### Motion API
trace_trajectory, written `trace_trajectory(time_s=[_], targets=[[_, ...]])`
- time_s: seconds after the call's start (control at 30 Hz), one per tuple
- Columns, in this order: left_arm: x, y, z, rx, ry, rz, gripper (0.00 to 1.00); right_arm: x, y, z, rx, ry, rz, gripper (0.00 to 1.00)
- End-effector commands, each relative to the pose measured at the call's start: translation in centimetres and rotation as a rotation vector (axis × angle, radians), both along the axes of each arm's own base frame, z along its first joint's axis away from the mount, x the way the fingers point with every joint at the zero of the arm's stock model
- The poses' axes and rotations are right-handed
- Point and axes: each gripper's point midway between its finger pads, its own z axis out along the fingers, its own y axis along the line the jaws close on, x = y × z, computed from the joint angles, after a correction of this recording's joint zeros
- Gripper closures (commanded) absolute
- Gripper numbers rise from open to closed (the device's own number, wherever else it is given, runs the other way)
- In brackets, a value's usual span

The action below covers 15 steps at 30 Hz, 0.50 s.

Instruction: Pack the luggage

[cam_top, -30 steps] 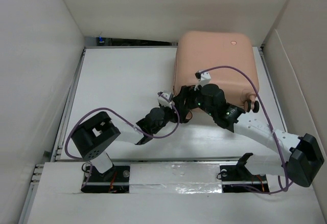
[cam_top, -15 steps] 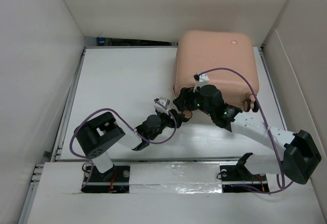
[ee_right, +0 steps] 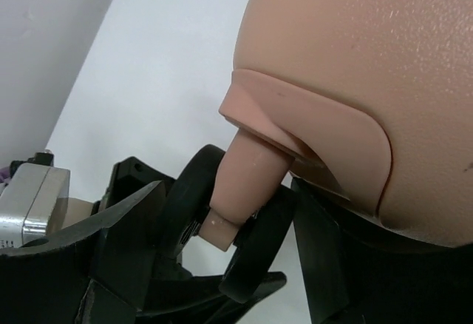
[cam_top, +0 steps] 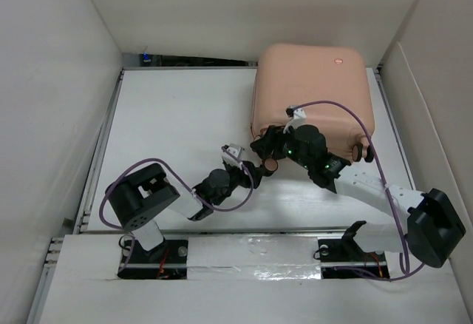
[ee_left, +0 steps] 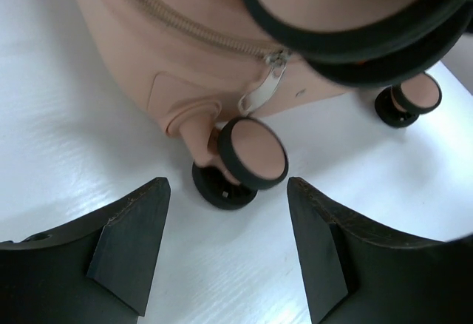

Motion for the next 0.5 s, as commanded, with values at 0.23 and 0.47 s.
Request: trace_trajectory(time_s=[0.23, 0.47], targets=[[3.5, -2.3, 13.1, -0.395, -0.325, 0.097, 0.46, -3.2, 4.3, 8.9, 0.344, -0.122, 0.257, 0.93], [5.3, -2.1, 14.3, -0.475, -0.375, 0.143, 0.62, -5.7, 6.2, 9.9, 0.440, -0.080, 0.386, 0.93]])
